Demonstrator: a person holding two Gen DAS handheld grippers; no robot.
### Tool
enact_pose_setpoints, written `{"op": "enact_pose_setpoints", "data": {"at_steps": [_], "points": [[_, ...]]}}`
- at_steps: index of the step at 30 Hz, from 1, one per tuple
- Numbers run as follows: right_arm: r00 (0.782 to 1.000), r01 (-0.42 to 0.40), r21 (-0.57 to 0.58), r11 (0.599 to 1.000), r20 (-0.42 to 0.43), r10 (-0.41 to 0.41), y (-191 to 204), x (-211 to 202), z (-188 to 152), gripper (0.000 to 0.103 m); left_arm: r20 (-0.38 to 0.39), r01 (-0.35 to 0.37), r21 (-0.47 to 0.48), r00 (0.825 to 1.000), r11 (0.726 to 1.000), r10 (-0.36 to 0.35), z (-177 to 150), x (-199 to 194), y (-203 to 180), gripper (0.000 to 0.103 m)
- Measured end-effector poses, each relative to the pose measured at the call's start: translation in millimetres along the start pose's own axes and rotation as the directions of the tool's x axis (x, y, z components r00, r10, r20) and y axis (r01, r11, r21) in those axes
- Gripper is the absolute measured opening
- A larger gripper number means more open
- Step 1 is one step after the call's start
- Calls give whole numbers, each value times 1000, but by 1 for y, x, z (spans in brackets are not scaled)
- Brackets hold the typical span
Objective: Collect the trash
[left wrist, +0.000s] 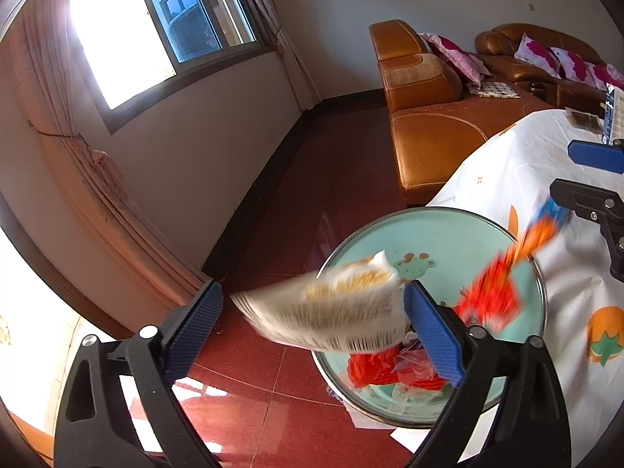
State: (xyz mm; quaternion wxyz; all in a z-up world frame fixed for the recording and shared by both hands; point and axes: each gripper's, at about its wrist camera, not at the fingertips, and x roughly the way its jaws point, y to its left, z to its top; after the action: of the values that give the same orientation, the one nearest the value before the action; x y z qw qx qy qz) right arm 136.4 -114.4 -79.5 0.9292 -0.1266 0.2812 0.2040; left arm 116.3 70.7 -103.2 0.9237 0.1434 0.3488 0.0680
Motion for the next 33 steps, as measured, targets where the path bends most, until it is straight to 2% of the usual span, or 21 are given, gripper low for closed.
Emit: {"op": "enact_pose_setpoints", "data": {"at_steps": [4, 6, 12, 24, 33], "points": [[1000, -3, 57, 998, 3, 3, -12, -4, -3, 48, 6, 11, -24, 1000, 1000, -11, 2, -1, 1, 97], [1000, 7, 83, 997, 15, -8, -18, -10, -4, 54, 8, 29, -33, 1000, 999, -29, 2, -3, 1, 97], [998, 36, 151, 988, 51, -44, -36, -39, -12, 61, 67, 59, -58, 996, 997, -55, 6, -23, -5, 97], [983, 113, 216, 970, 118, -141, -56, -95, -22, 63, 185, 66, -100, 982, 993, -47, 18, -68, 5, 97], [976, 131, 225, 965, 140, -165, -60, -107, -22, 64, 226, 68, -101, 973, 993, -43, 21, -87, 6, 97]]}}
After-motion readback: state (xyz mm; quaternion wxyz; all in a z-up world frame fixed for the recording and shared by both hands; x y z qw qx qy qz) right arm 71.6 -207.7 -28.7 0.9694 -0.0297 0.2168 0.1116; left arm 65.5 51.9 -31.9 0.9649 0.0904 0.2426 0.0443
